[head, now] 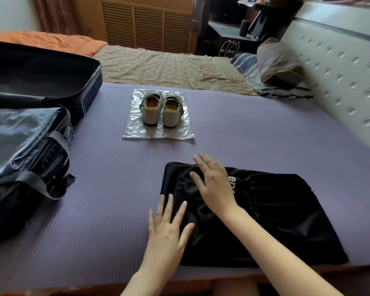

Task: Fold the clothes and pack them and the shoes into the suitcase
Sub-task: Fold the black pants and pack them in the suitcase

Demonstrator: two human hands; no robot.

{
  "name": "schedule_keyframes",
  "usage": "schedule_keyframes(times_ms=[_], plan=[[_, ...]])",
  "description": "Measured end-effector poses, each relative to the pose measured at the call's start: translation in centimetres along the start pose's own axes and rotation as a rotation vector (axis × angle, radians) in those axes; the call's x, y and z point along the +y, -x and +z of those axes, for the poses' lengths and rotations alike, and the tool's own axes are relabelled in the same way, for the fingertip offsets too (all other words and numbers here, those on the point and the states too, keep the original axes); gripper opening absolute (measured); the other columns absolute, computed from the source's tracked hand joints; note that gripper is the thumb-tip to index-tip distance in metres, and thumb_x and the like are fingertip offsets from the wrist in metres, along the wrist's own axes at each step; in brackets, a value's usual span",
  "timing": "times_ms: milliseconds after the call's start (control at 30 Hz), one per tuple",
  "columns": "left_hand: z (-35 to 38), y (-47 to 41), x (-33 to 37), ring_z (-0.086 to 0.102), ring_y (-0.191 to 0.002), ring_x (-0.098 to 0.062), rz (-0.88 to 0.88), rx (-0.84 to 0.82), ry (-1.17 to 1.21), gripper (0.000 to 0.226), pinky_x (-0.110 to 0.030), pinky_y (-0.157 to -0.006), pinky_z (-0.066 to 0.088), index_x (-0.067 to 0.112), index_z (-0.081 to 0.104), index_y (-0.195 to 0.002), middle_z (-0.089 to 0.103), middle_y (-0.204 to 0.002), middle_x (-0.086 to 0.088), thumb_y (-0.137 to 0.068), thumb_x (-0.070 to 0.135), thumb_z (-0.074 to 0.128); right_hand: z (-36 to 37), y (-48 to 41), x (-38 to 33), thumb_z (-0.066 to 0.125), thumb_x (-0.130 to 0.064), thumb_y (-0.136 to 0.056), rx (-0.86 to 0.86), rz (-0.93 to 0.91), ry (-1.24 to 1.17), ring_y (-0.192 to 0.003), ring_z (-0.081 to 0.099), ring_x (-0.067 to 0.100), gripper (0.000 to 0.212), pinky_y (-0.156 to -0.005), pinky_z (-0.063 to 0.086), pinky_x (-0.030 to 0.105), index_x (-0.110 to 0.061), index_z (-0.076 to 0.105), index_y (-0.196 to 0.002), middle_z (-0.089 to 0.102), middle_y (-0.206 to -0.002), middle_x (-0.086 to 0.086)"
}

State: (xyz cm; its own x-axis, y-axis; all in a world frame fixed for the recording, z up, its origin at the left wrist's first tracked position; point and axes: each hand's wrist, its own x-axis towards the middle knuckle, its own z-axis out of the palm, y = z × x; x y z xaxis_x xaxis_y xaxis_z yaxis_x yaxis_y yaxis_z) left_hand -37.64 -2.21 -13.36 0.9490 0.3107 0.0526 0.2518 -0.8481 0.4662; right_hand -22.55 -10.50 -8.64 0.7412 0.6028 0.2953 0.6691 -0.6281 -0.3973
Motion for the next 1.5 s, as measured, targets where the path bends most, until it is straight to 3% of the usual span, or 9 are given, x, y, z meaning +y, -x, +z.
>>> schedule_keyframes(times_ms=[133, 267, 433, 667, 767, 933, 1200, 1300, 1500], plan=[[0.4, -0.4, 0.5, -0.022, -0.141, -0.016, 0.016, -0.056, -0.193, 0.09, -0.039, -0.116, -0.013, 0.036, 0.009, -0.146, -0.008, -0.157, -0.006, -0.072, 0.075, -0.024, -1.1, 7.3, 2.3, 0.004, -0.072, -0.081, -0.316, 0.077, 0.203, -0.142, -0.021, 0.009, 0.082, -0.118, -0.012, 0.033, -0.028, 0.003, -0.151, -0.019, -0.151, -0.011], [1.8, -0.3, 2.0, 0.028, -0.134, -0.031, 0.069, -0.176, -0.264, 0.072, -0.054, -0.106, 0.008, 0.019, 0.055, -0.13, 0.05, -0.137, -0.015, -0.095, 0.06, 0.006, -1.3, 8.9, 3.8, 0.028, -0.054, -0.096, -0.282, 0.18, 0.036, -0.142, -0.022, 0.006, 0.063, -0.12, -0.001, 0.033, -0.031, 0.008, -0.151, -0.017, -0.156, -0.012], [2.6, -0.2, 2.4, 0.03, -0.133, -0.029, 0.115, -0.12, -0.326, 0.074, -0.058, -0.106, 0.012, 0.014, 0.054, -0.13, 0.051, -0.137, -0.015, -0.095, 0.06, 0.008, -1.3, 9.9, 4.4, 0.006, -0.061, -0.088, -0.285, 0.109, 0.198, -0.141, -0.016, 0.011, 0.075, -0.12, 0.007, 0.035, -0.022, 0.01, -0.151, -0.011, -0.153, -0.007], [2.8, -0.1, 3.0, 0.029, -0.134, -0.029, 0.114, -0.153, -0.308, 0.073, -0.057, -0.107, 0.007, 0.015, 0.052, -0.133, 0.05, -0.138, -0.011, -0.095, 0.061, 0.009, -1.8, 11.7, 5.8, 0.019, -0.046, -0.1, -0.223, 0.116, 0.374, -0.14, 0.03, 0.019, 0.057, -0.113, 0.009, 0.036, -0.017, 0.036, -0.145, 0.036, -0.15, 0.006], [2.6, -0.3, 3.5, 0.032, -0.135, -0.029, 0.097, -0.16, -0.319, 0.077, -0.057, -0.106, 0.009, 0.015, 0.055, -0.13, 0.053, -0.135, -0.011, -0.094, 0.062, 0.005, -2.5, 11.7, 5.3, 0.016, -0.051, -0.097, -0.228, 0.07, 0.233, -0.147, 0.005, 0.013, 0.062, -0.117, -0.006, 0.031, -0.02, 0.02, -0.15, 0.009, -0.157, -0.002], [1.3, -1.7, 6.0, -0.021, -0.136, -0.019, 0.131, 0.0, -0.162, 0.107, -0.044, -0.107, -0.017, 0.028, -0.004, -0.146, -0.011, -0.154, -0.004, -0.057, 0.075, -0.039, -7.0, 10.9, 8.2, 0.042, -0.047, -0.091, 0.198, 0.21, -0.033, -0.146, 0.011, 0.018, 0.06, -0.117, 0.007, 0.035, -0.02, 0.037, -0.145, 0.021, -0.155, 0.0], [5.2, -4.1, 13.6, -0.02, -0.142, -0.011, 0.404, -0.199, -0.121, 0.074, -0.04, -0.111, -0.02, 0.042, 0.0, -0.147, -0.018, -0.153, 0.011, -0.079, 0.071, -0.006, -13.7, 16.0, 20.7, 0.065, -0.043, -0.085, 0.303, 1.087, -0.314, -0.119, 0.049, 0.032, 0.062, -0.102, 0.038, 0.044, -0.007, 0.048, -0.133, 0.058, -0.127, 0.013], [6.7, -3.7, 13.7, 0.013, -0.145, -0.016, 0.406, -0.286, -0.227, 0.068, -0.042, -0.108, -0.025, 0.041, 0.023, -0.145, 0.009, -0.156, 0.006, -0.088, 0.067, -0.004, -13.6, 17.3, 22.0, 0.074, -0.039, -0.078, 0.348, 1.144, -0.487, -0.095, 0.061, 0.026, 0.046, -0.083, 0.05, 0.038, -0.006, 0.064, -0.108, 0.067, -0.104, 0.01], [7.6, -4.5, 13.2, -0.027, -0.138, -0.009, 0.412, -0.321, -0.177, 0.118, -0.038, -0.094, -0.038, 0.043, -0.007, -0.146, -0.029, -0.145, 0.016, -0.04, 0.082, -0.039, -13.8, 17.6, 20.9, 0.076, -0.016, -0.079, 0.35, 1.109, -0.661, -0.079, 0.064, 0.021, 0.023, -0.066, 0.049, 0.026, -0.001, 0.068, -0.094, 0.069, -0.088, 0.011]])
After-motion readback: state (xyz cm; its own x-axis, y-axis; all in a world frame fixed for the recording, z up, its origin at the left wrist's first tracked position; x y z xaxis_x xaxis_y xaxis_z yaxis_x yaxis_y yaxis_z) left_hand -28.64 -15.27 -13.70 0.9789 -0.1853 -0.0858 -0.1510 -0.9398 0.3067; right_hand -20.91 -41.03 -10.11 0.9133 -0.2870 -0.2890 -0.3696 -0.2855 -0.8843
